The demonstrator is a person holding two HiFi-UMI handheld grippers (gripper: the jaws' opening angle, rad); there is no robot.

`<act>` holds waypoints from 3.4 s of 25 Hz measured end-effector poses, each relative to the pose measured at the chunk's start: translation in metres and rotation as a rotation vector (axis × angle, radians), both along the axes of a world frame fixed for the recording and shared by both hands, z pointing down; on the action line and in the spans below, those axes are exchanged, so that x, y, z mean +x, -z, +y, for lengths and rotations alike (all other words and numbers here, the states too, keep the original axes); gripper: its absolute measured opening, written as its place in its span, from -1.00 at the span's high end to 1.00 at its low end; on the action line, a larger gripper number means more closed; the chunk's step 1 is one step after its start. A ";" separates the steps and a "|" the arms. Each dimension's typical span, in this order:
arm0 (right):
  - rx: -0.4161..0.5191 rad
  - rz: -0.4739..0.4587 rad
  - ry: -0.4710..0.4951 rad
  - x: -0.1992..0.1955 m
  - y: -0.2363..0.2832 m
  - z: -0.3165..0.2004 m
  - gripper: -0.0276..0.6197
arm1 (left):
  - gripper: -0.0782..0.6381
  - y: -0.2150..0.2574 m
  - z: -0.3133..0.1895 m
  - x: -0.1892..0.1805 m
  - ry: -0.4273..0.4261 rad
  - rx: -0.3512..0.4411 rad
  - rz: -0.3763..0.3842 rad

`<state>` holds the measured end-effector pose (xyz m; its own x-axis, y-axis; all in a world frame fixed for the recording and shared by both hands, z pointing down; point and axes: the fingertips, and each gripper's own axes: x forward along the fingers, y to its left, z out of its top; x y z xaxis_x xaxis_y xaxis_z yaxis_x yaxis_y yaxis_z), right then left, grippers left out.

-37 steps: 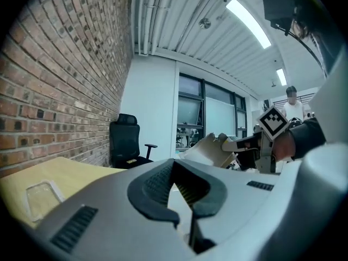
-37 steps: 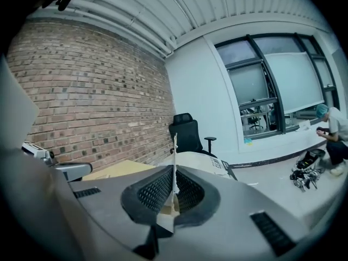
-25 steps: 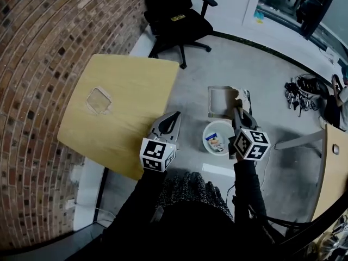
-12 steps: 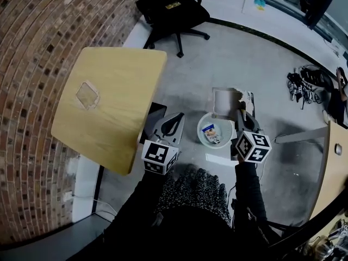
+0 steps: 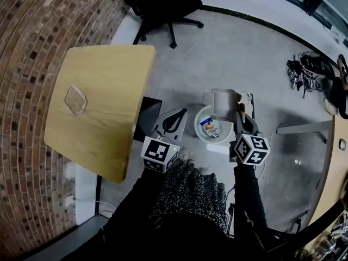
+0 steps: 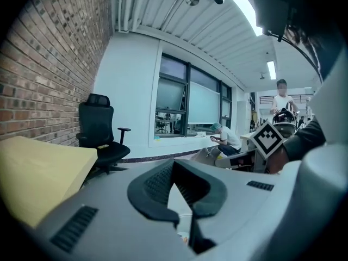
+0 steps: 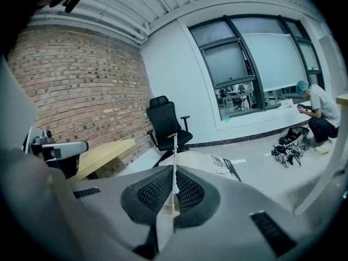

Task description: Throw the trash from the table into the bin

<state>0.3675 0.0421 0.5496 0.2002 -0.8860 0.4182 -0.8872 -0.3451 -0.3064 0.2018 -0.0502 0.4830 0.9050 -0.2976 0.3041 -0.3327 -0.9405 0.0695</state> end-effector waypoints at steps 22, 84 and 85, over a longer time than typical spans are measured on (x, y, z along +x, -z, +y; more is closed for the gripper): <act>-0.137 -0.117 -0.090 0.005 -0.187 0.006 0.88 | 0.76 -0.161 -0.022 0.038 -0.092 -0.110 -0.079; -0.188 -0.188 0.048 -0.030 -0.175 -0.024 0.47 | 0.76 -0.113 -0.025 0.031 -0.083 -0.138 -0.016; -0.182 -0.170 0.053 -0.028 -0.164 -0.025 0.51 | 0.76 -0.106 -0.027 0.030 -0.080 -0.132 -0.013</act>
<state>0.3398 0.0174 0.7138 0.0689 -0.8004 0.5956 -0.8466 -0.3627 -0.3895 0.2321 -0.0767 0.5885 0.9199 -0.1813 0.3478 -0.2585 -0.9471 0.1901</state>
